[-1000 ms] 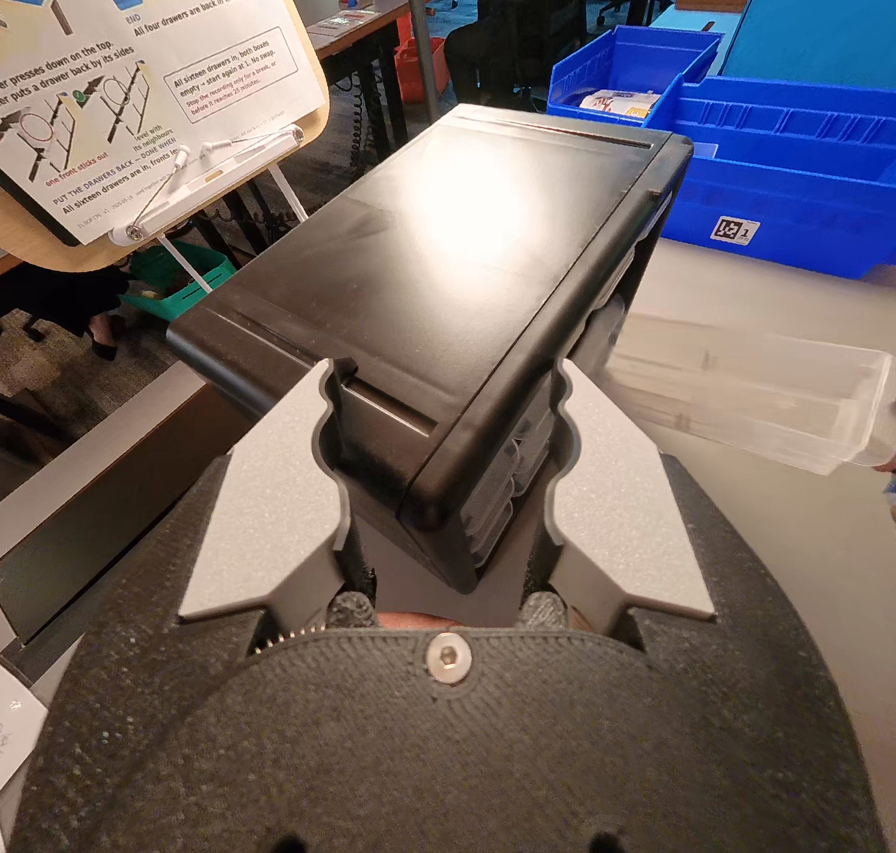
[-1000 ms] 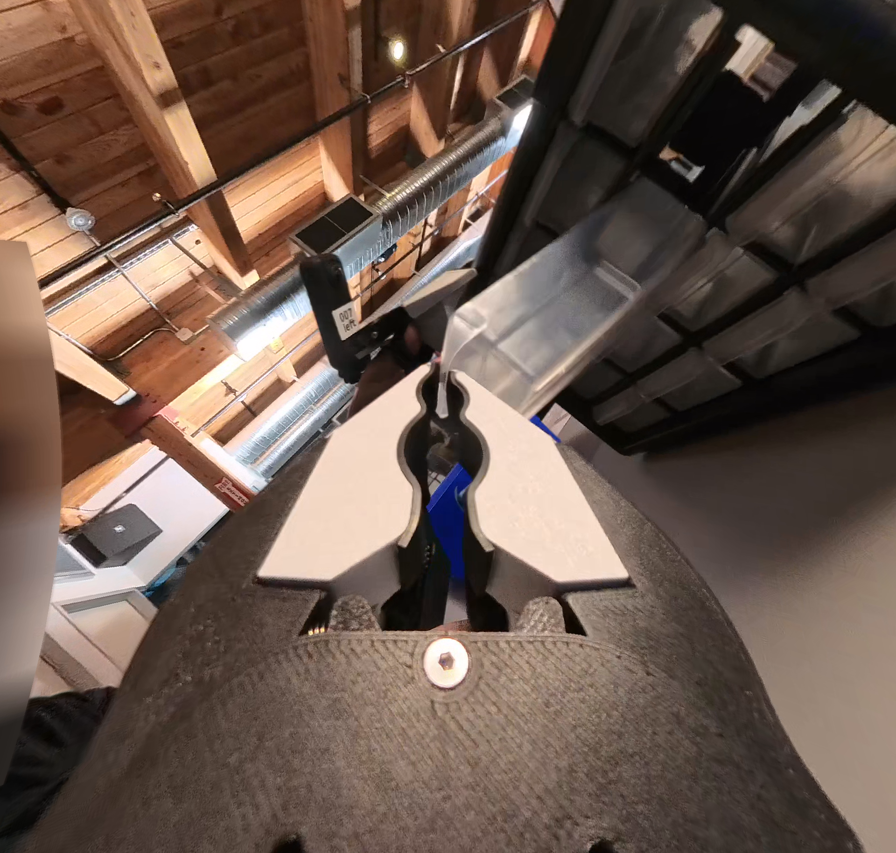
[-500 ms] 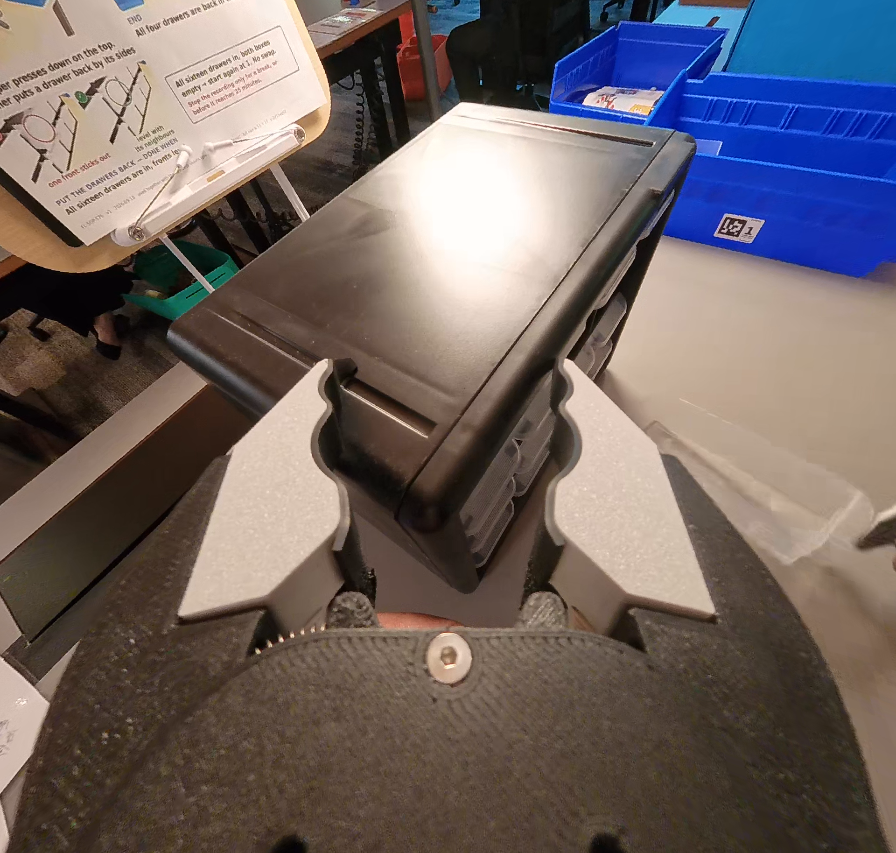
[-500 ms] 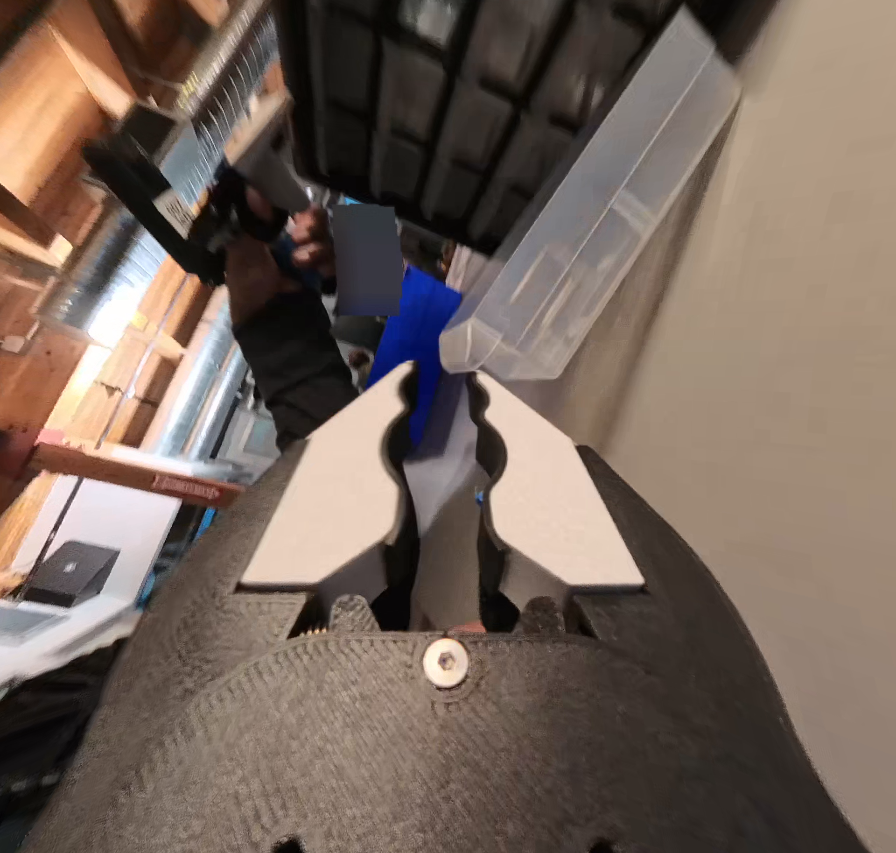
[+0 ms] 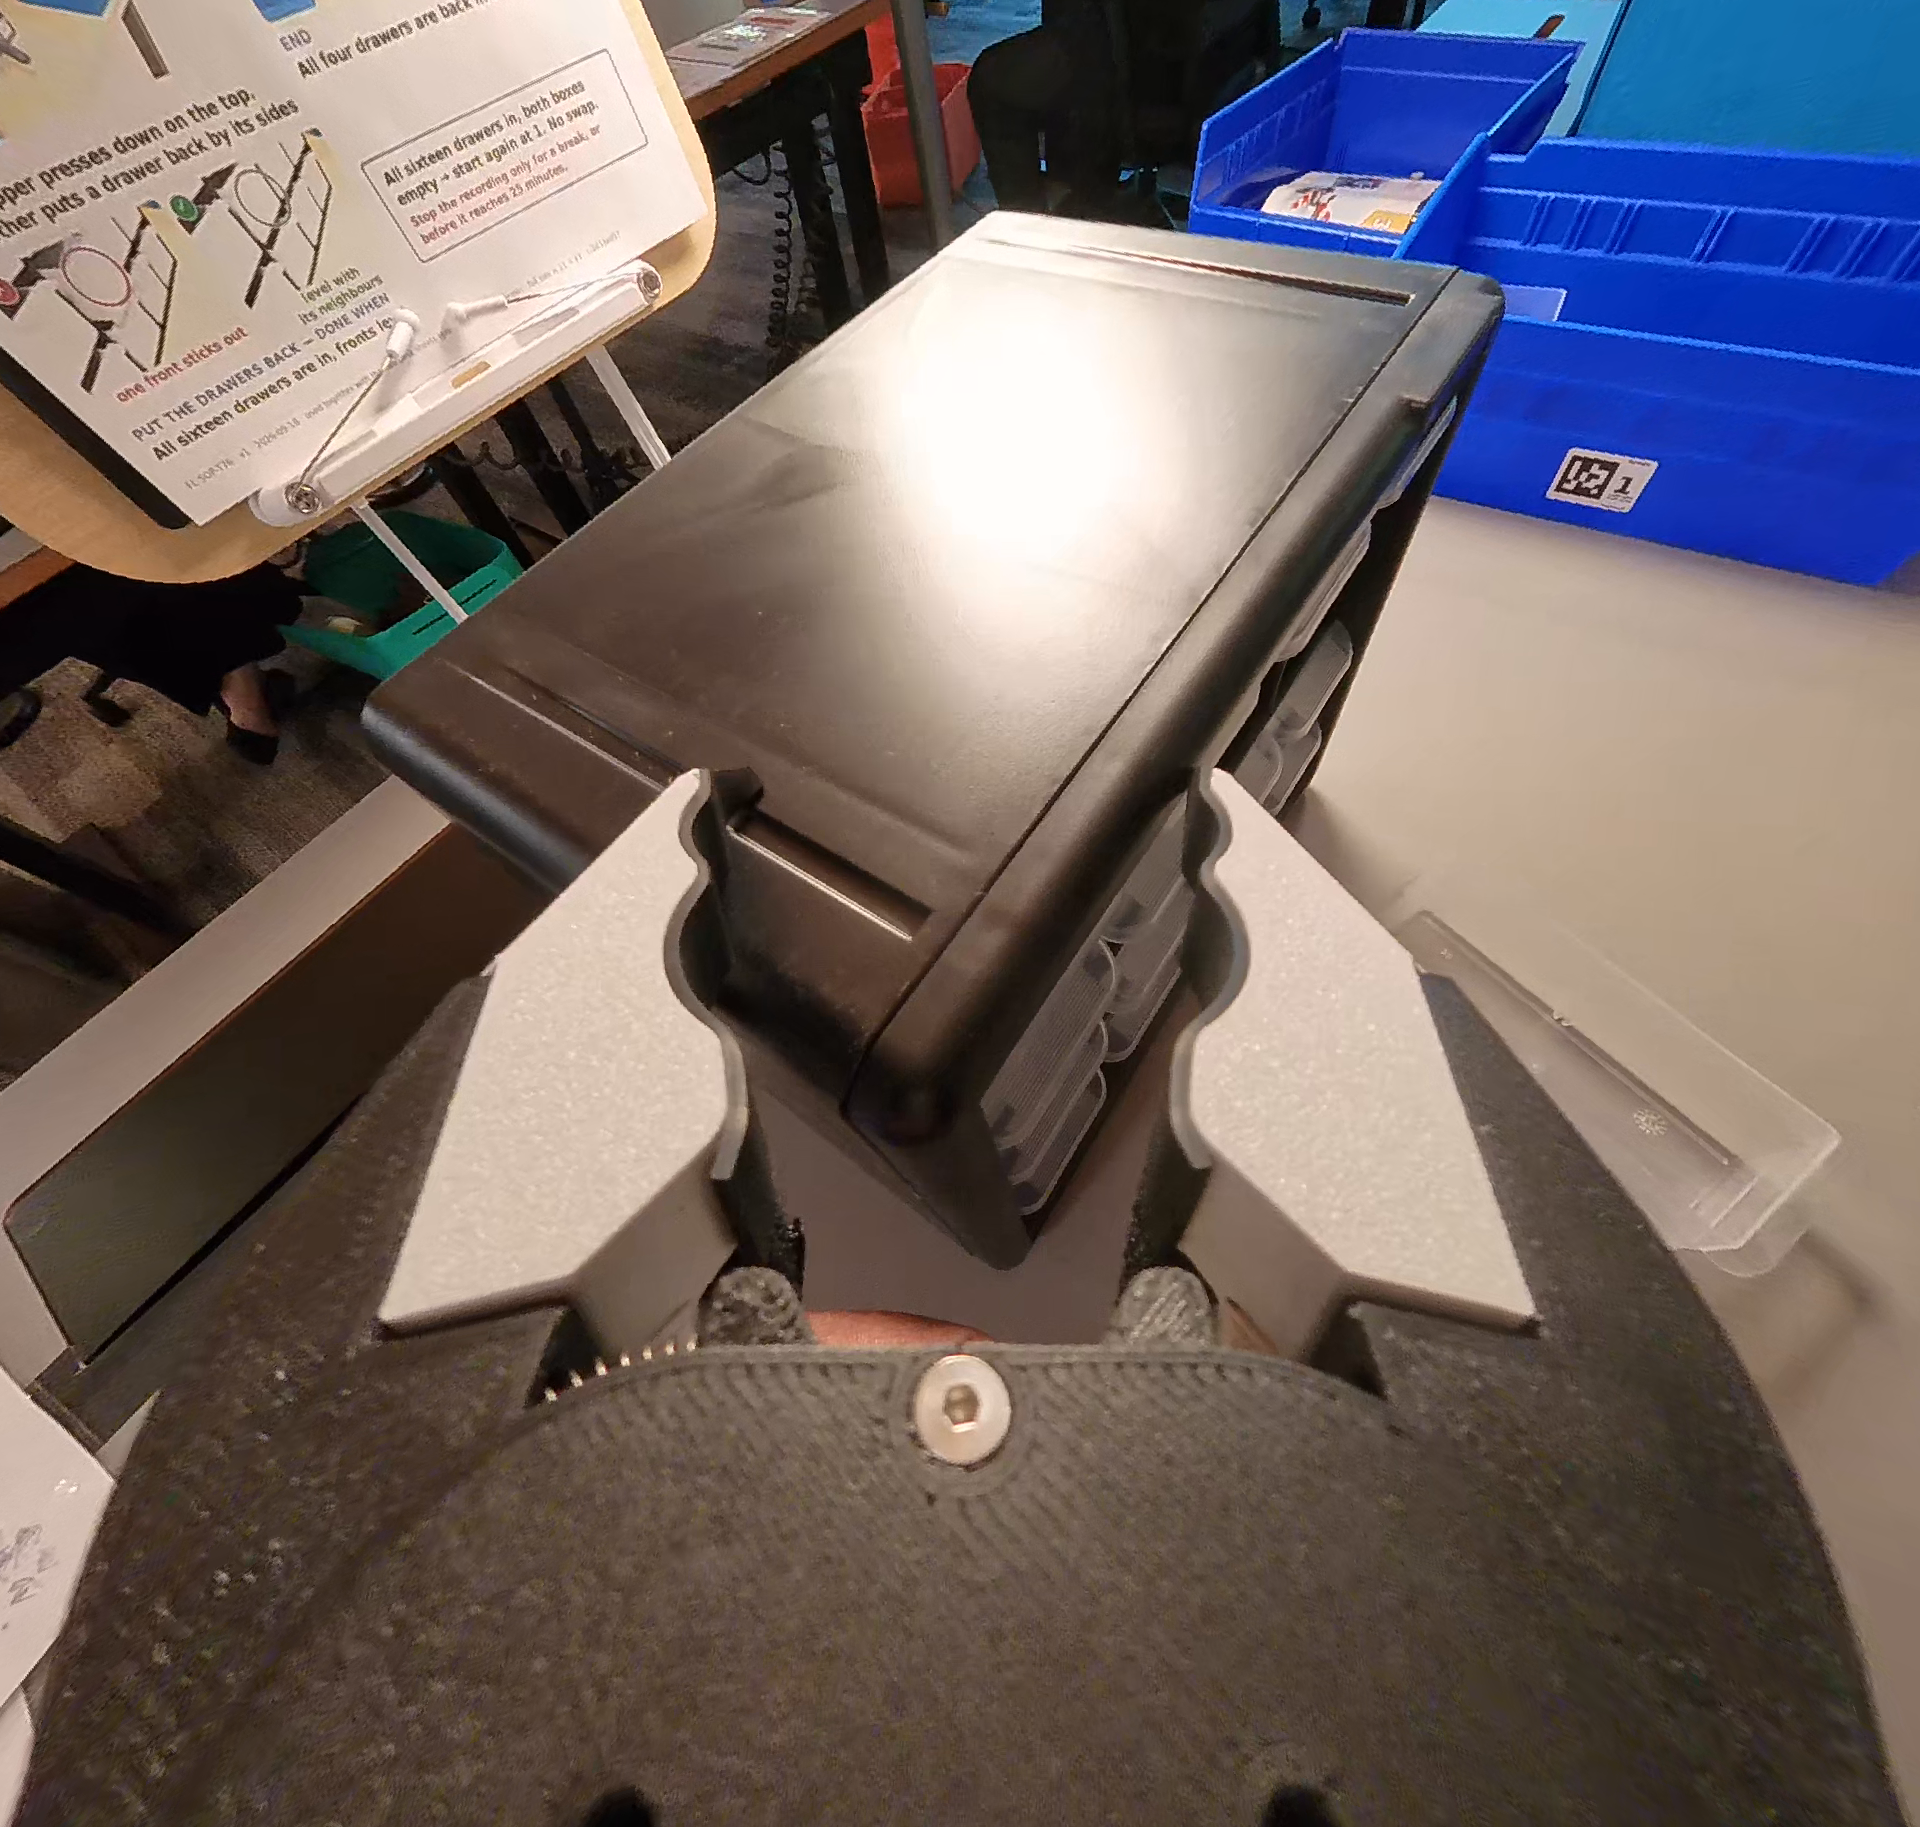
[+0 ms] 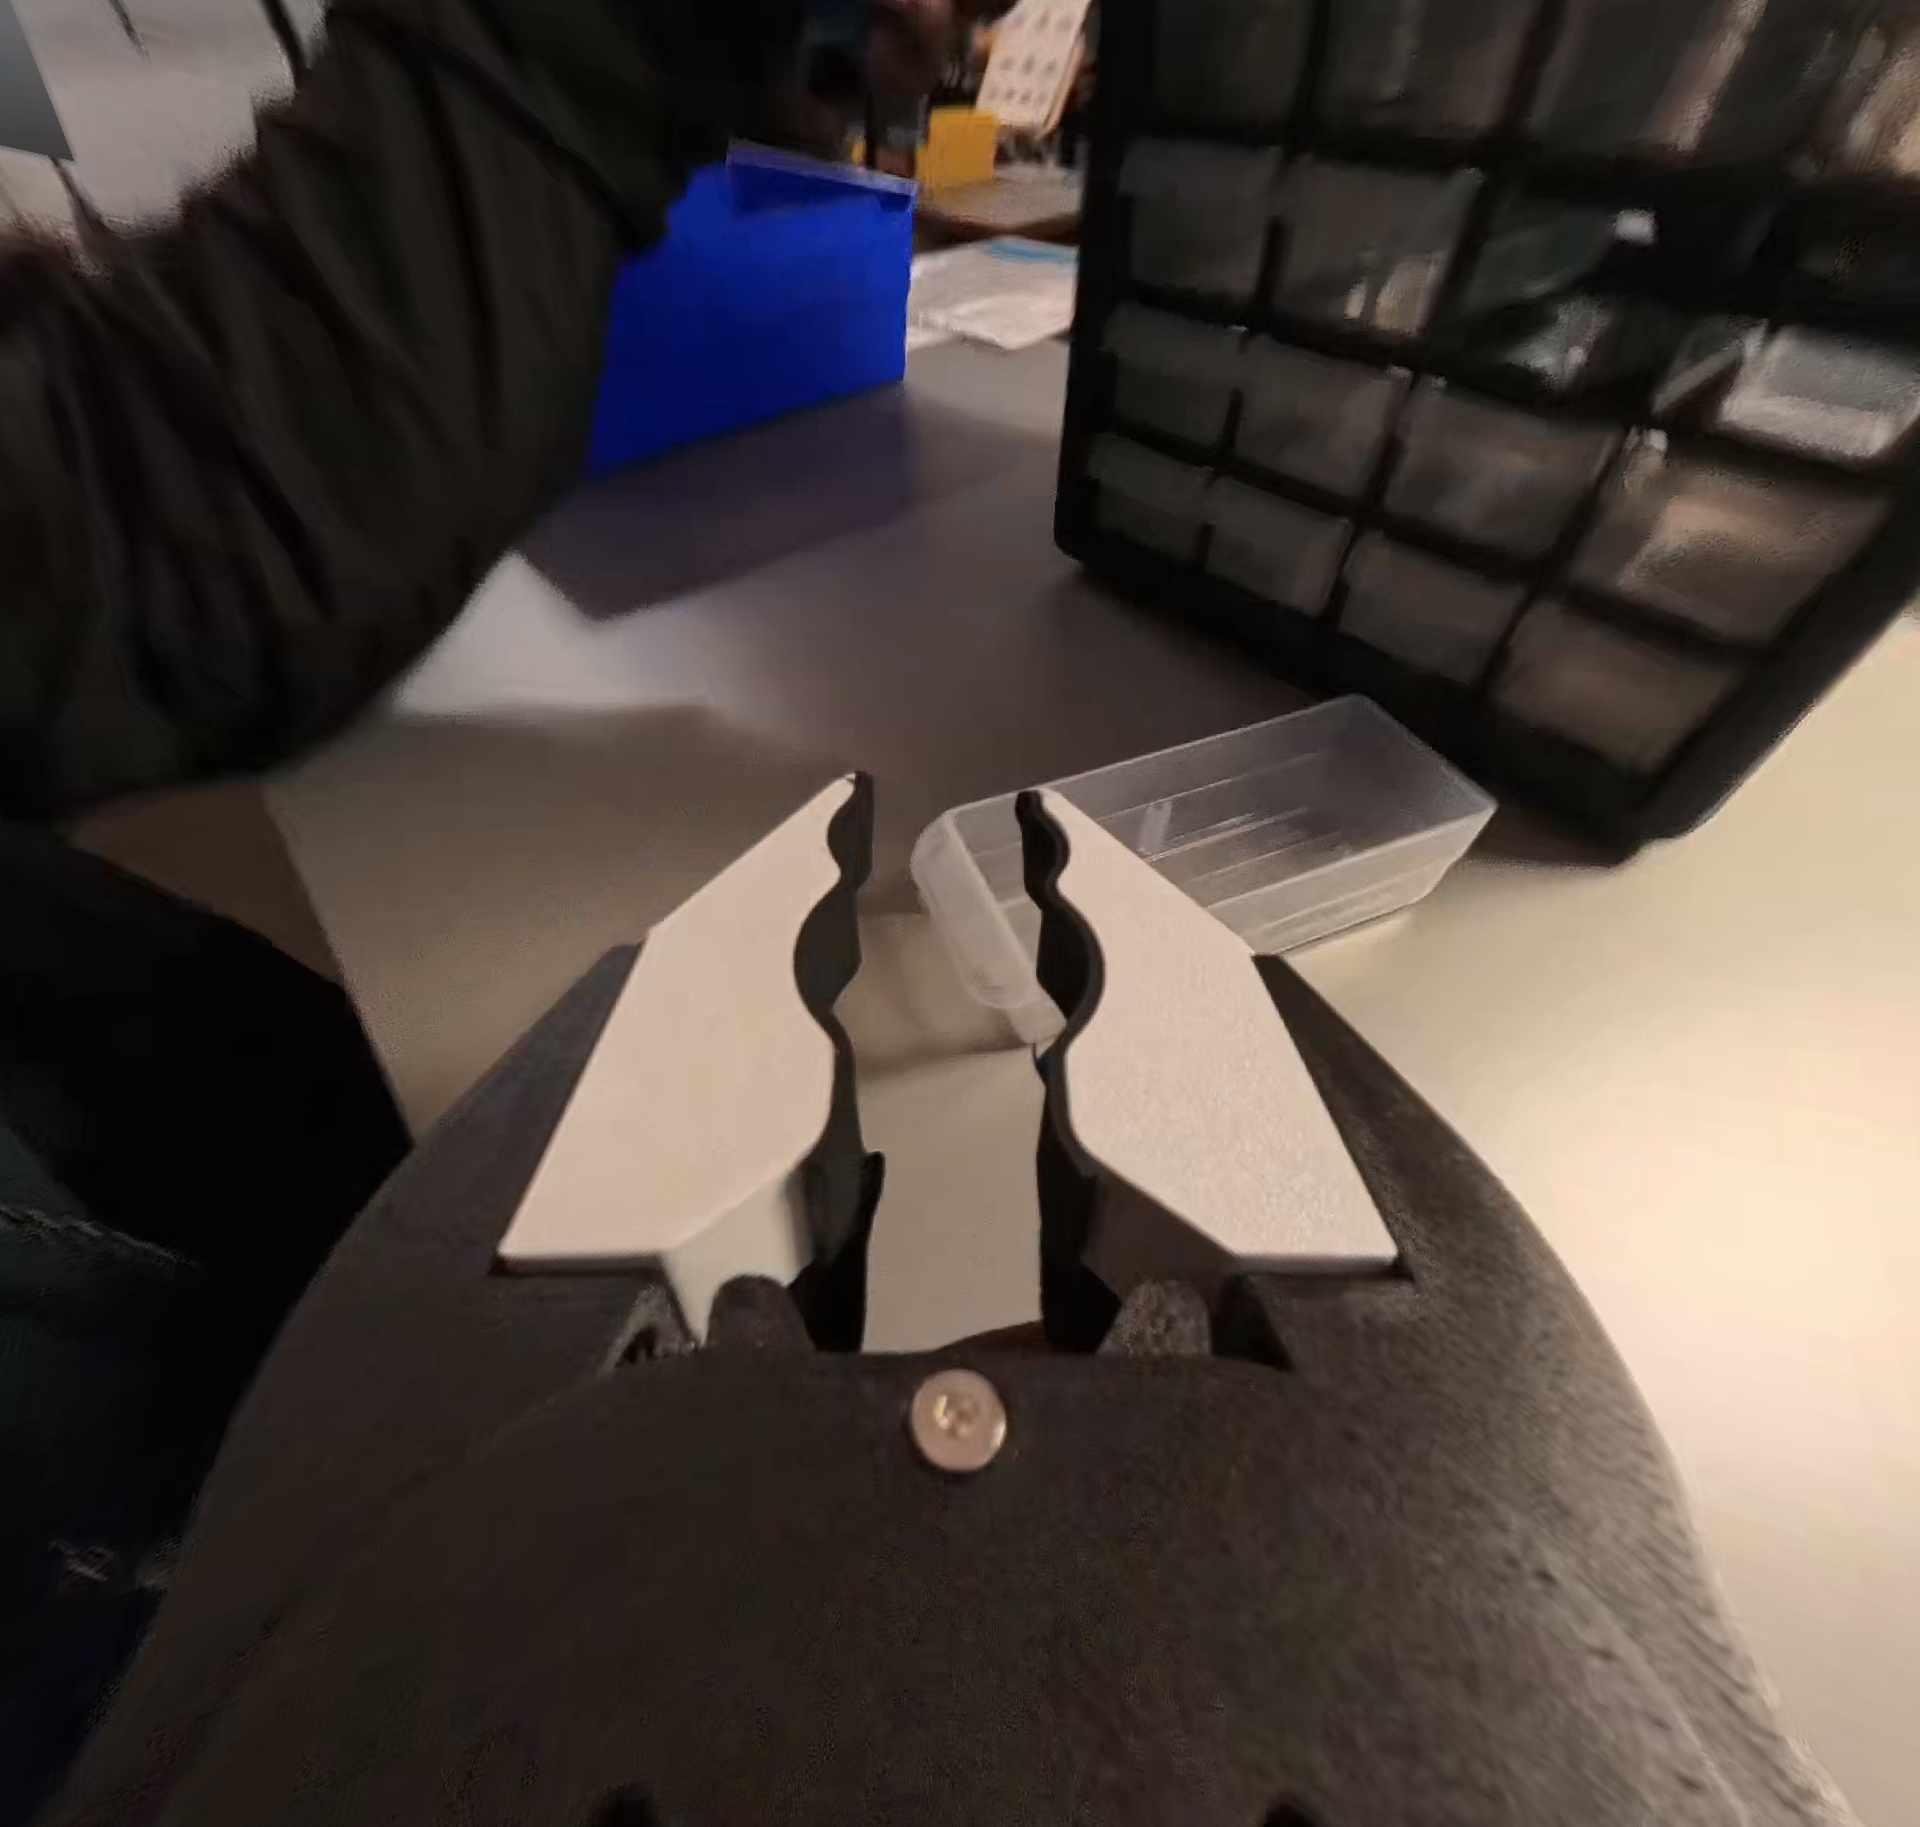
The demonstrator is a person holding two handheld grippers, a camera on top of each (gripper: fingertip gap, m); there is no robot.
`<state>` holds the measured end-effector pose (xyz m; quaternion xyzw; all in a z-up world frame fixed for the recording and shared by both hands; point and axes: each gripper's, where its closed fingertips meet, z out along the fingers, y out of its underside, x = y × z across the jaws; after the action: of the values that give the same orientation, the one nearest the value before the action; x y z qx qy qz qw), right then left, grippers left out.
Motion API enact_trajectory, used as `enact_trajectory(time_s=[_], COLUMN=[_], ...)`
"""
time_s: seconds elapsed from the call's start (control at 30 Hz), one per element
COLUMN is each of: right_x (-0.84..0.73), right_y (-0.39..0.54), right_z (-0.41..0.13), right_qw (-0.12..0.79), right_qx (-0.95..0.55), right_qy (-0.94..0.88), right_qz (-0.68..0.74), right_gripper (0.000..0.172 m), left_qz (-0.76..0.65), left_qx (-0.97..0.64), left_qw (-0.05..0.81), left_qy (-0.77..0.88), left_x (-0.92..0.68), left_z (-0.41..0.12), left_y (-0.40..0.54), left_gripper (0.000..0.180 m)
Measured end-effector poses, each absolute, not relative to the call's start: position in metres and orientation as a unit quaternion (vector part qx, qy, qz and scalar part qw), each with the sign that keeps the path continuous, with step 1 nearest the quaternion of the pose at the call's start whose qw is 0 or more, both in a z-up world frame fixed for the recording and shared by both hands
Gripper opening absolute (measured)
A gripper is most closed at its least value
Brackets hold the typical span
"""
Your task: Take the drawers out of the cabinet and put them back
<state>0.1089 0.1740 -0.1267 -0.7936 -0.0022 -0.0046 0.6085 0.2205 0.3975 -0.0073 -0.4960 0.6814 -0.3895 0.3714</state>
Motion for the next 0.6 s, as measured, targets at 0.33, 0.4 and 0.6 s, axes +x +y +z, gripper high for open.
enact_trajectory(time_s=[0.33, 0.4, 0.6], right_x=[0.113, 0.119, 0.126], right_y=[0.193, 0.194, 0.190], right_z=[-0.174, -0.179, -0.165], right_qw=[0.499, 0.482, 0.489], right_qx=[-0.841, -0.844, -0.829], right_qy=[-0.178, -0.194, -0.211], right_qz=[-0.111, -0.137, -0.169], right_gripper=[0.047, 0.044, 0.019], left_qz=[-0.390, -0.389, -0.389], left_qx=[-0.495, -0.495, -0.495], left_qw=[0.371, 0.371, 0.372], left_qy=[0.682, 0.682, 0.683], left_x=[0.221, 0.221, 0.221], left_z=[-0.007, -0.007, -0.008], left_y=[0.398, 0.398, 0.398], left_gripper=[0.089, 0.089, 0.089])
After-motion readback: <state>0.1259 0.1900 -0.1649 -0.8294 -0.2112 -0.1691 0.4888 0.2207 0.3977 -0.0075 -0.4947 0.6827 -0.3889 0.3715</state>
